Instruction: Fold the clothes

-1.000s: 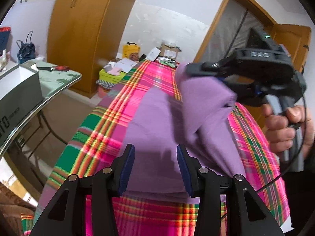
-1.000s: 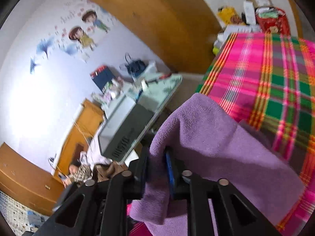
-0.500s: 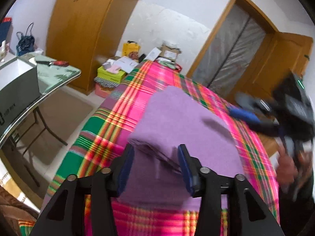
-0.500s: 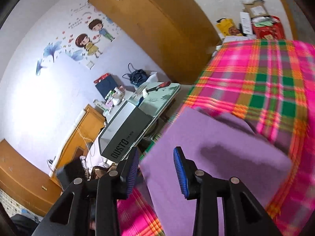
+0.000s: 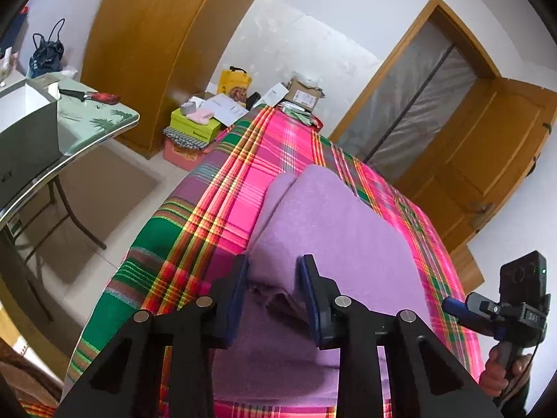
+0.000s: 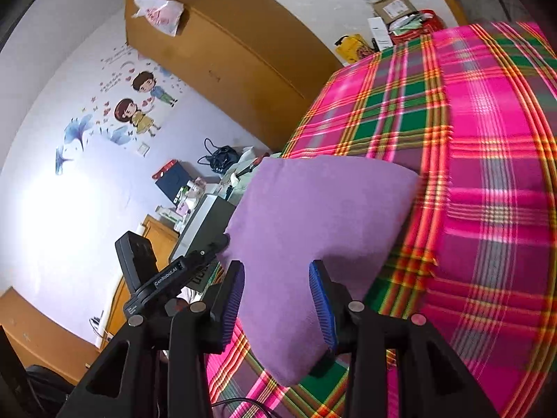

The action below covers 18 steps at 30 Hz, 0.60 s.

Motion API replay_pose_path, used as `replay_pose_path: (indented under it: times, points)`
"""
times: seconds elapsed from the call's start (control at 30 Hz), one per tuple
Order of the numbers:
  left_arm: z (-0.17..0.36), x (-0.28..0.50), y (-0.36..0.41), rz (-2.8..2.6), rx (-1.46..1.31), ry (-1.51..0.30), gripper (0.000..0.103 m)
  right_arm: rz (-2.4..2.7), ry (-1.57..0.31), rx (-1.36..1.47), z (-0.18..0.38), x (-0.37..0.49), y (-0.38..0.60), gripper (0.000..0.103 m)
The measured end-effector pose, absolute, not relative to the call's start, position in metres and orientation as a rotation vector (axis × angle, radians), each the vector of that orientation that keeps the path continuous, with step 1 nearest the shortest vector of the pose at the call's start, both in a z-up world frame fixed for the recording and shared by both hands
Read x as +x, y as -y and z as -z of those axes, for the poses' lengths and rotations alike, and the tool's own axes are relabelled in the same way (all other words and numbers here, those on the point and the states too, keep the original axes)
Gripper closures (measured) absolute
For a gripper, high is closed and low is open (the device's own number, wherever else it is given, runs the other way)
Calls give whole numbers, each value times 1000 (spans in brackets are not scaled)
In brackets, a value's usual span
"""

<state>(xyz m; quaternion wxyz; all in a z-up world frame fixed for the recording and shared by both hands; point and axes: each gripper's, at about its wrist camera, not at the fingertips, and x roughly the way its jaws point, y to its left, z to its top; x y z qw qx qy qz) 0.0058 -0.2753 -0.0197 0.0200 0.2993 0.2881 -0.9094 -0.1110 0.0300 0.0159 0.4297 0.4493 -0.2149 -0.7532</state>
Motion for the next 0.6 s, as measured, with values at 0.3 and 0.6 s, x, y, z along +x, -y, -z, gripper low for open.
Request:
replay_pose_path:
  times: [0.3,0.6]
  points:
    - [26,4,279,2799,970,-991,75,1854,551,1121,-10,-103,-27,63]
    - [-2,43,270,2824,879,-1015,89,1876,565,1124,-5,-95,-35,63]
